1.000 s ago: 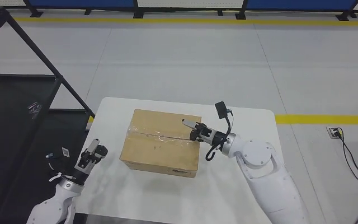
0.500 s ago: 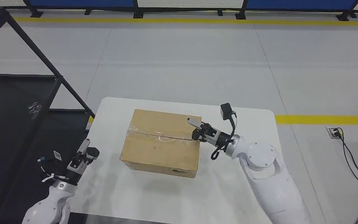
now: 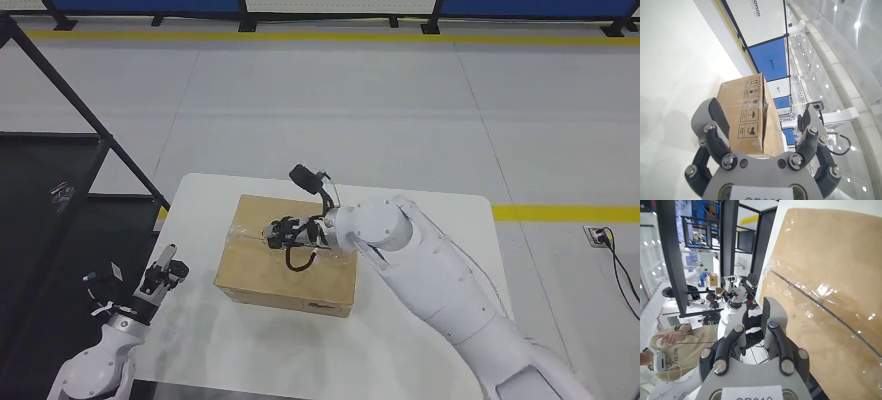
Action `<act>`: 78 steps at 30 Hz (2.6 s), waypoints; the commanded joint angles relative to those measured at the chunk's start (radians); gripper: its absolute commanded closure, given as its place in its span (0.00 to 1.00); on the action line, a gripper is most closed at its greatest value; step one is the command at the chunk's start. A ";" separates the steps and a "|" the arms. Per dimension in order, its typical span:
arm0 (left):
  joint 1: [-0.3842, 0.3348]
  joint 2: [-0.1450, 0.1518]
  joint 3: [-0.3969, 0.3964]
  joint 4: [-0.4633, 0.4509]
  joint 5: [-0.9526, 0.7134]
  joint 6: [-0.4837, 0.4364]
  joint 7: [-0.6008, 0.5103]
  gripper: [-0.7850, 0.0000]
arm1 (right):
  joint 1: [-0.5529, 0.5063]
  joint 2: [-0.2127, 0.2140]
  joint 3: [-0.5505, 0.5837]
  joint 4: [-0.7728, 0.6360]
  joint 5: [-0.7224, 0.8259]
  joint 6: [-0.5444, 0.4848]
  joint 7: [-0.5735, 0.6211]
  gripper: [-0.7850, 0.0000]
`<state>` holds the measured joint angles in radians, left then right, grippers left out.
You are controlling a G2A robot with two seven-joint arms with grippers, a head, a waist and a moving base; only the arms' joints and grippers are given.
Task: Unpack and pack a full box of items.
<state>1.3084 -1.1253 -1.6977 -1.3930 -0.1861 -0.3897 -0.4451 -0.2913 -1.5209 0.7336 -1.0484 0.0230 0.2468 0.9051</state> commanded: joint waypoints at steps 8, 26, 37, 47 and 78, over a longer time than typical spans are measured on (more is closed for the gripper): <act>-0.001 0.001 -0.004 0.017 -0.019 -0.009 0.000 0.00 | 0.194 -0.190 -0.208 0.342 0.094 0.019 -0.076 1.00; -0.018 0.000 0.013 0.041 -0.021 -0.005 -0.001 0.00 | 0.254 -0.413 -0.262 0.726 0.162 -0.043 -0.241 1.00; -0.017 0.002 0.006 0.044 -0.028 -0.010 -0.007 0.00 | 0.289 -0.451 -0.237 0.834 0.166 -0.009 -0.158 1.00; -0.020 0.003 0.006 0.048 -0.032 -0.010 -0.013 0.00 | 0.300 -0.444 -0.211 0.889 0.154 -0.001 -0.106 1.00; -0.039 0.003 0.039 0.043 -0.005 0.005 -0.014 0.00 | 0.275 -0.370 -0.151 0.885 0.069 -0.036 -0.048 1.00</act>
<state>1.2695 -1.1224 -1.6601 -1.3490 -0.1921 -0.3848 -0.4596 -0.0152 -1.8932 0.5802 -0.1609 0.0940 0.2125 0.8574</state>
